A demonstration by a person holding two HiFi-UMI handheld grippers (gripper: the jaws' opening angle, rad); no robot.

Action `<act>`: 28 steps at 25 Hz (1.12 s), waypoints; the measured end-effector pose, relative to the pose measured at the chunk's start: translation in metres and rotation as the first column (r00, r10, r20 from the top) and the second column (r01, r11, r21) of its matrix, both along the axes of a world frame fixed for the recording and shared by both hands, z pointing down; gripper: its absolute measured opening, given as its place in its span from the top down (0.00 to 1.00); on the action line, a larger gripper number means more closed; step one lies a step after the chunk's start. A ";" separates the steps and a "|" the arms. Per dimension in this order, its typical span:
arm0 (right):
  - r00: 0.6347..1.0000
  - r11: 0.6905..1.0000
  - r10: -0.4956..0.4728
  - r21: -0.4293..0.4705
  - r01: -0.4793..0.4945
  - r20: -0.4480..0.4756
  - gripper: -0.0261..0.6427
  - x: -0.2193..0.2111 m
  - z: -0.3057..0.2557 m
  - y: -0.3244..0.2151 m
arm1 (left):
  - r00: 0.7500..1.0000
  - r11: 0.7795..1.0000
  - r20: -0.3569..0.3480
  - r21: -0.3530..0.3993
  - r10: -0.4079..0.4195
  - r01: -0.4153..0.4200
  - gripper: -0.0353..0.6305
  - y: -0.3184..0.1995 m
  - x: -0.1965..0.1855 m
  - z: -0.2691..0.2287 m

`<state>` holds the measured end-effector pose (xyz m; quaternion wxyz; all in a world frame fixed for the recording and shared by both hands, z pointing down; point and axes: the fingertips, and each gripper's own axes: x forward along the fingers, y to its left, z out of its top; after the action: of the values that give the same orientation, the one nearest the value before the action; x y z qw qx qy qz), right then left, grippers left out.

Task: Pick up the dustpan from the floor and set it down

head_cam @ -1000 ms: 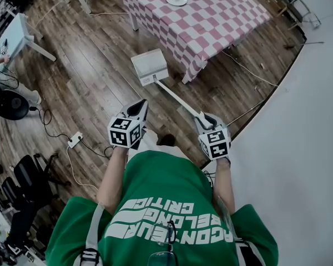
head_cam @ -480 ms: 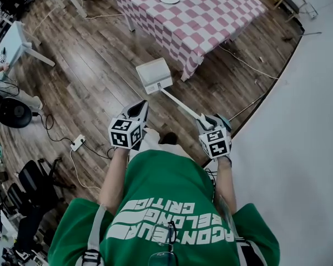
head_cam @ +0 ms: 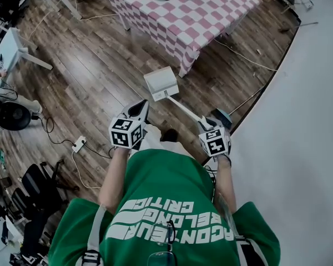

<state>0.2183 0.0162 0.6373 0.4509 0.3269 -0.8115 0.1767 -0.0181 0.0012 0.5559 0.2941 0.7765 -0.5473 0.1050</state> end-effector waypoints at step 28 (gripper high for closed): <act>0.982 0.980 0.061 -0.174 -0.093 -0.178 0.79 -0.027 0.086 -0.045 | 0.998 0.996 -0.053 -0.092 -0.015 0.010 0.96 -0.019 -0.044 0.031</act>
<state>0.1911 -0.0293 0.7238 0.5398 0.3297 -0.7369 0.2386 -0.0625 -0.0179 0.5872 0.3446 0.7613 -0.5387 0.1072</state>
